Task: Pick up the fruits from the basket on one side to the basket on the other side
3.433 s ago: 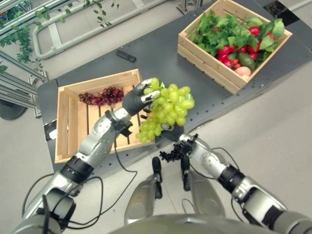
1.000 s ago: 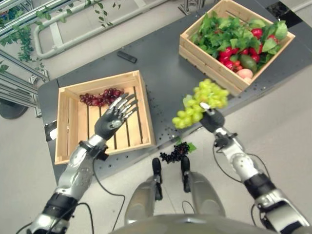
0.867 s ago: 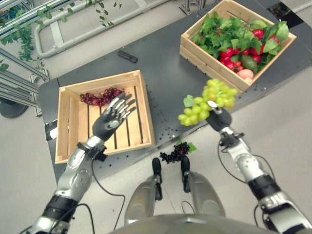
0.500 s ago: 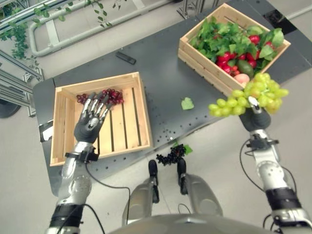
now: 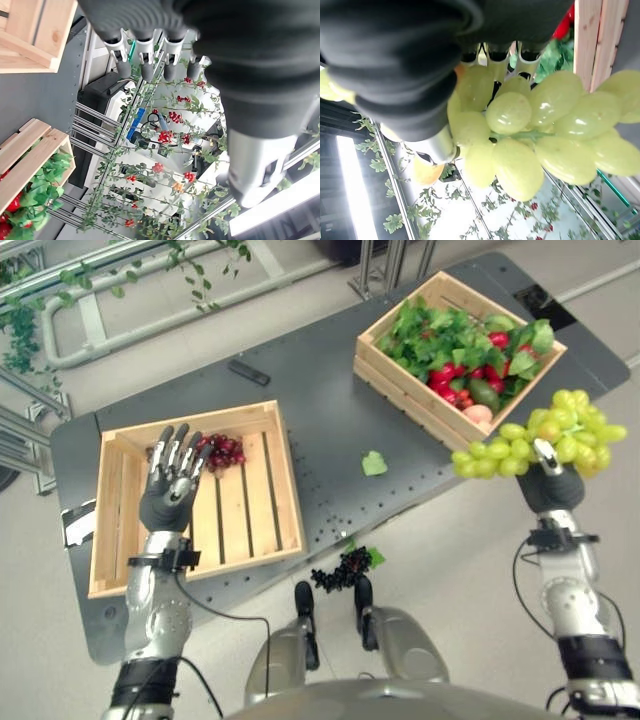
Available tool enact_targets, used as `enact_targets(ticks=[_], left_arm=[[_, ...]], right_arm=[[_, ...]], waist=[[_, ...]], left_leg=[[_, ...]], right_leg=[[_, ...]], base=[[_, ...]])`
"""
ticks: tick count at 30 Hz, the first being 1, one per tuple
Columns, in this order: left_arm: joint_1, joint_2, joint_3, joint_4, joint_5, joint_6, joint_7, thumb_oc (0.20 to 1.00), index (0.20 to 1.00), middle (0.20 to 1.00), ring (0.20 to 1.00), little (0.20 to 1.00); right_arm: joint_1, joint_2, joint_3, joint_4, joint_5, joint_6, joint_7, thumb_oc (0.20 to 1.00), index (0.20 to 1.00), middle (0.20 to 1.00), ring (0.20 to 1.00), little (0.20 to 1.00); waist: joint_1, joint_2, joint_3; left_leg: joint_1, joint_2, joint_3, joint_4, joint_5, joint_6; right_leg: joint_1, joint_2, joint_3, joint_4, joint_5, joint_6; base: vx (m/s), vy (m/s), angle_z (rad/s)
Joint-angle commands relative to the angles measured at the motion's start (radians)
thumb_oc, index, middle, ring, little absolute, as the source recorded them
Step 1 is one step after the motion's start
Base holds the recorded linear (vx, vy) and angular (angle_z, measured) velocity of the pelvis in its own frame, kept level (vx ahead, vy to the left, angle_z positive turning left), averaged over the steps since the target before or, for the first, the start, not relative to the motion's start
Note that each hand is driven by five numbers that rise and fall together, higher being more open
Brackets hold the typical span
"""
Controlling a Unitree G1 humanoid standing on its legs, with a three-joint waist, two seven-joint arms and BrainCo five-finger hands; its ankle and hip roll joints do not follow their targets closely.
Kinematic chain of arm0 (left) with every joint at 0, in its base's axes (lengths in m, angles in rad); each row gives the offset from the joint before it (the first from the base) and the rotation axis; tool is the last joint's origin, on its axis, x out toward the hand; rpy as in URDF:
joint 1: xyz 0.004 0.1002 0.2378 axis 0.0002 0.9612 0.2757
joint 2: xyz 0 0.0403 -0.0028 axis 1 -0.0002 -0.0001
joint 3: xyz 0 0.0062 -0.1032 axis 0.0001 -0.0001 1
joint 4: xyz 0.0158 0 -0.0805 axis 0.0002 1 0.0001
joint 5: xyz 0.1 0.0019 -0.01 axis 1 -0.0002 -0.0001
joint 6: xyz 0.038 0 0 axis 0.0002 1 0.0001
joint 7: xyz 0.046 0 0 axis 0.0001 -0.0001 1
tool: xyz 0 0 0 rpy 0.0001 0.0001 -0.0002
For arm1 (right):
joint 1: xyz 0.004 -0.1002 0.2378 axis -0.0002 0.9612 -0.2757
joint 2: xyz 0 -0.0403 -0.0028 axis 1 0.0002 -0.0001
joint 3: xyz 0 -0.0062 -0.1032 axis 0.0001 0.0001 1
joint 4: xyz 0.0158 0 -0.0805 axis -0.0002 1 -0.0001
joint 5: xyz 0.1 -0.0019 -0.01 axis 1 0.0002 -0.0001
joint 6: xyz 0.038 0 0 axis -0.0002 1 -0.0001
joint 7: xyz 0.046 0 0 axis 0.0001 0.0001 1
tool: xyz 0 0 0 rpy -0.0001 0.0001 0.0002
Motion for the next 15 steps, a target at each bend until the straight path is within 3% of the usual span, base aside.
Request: enact_targets(ticks=[1,3,13,15], left_arm=[[-0.018,0.003,0.052,-0.038,0.118,-0.089,0.102,1.000,1.000,1.000,1.000,1.000],[-0.021,-0.003,0.059,-0.046,0.178,-0.110,0.169,1.000,1.000,1.000,1.000,1.000],[-0.035,0.006,0.056,-0.071,0.208,-0.124,0.179,1.000,1.000,1.000,1.000,1.000],[-0.050,0.005,0.048,-0.079,0.235,-0.135,0.202,1.000,1.000,1.000,1.000,1.000]], right_arm=[[-0.032,-0.017,-0.068,-0.073,-0.089,-0.111,-0.038,0.200,0.200,0.200,0.200,0.200],[-0.033,0.002,-0.070,-0.079,-0.127,-0.137,-0.083,0.200,0.200,0.200,0.200,0.200],[-0.032,0.005,-0.100,-0.086,-0.198,-0.164,-0.148,0.200,0.200,0.200,0.200,0.200],[-0.034,0.013,-0.102,-0.090,-0.236,-0.180,-0.180,0.200,0.200,0.200,0.200,0.200]], waist=[[-0.025,-0.018,-0.039],[-0.038,-0.016,-0.034],[-0.065,-0.027,-0.003],[-0.085,-0.033,0.014]], left_leg=[[0.042,-0.015,0.022,0.089,-0.149,0.021],[0.045,-0.020,0.045,0.086,-0.153,0.029],[0.026,-0.043,0.119,0.161,-0.203,0.048],[0.022,-0.058,0.150,0.162,-0.209,0.050]], right_leg=[[0.007,-0.044,0.046,0.006,0.056,0.079],[-0.006,-0.043,0.076,0.006,0.069,0.088],[-0.045,-0.068,0.155,0.034,0.088,0.115],[-0.066,-0.086,0.192,0.031,0.131,0.147]], base=[[-0.02,0.111,-0.33],[-0.02,0.138,-0.39],[-0.03,0.132,-0.35],[-0.08,0.174,-0.30]])
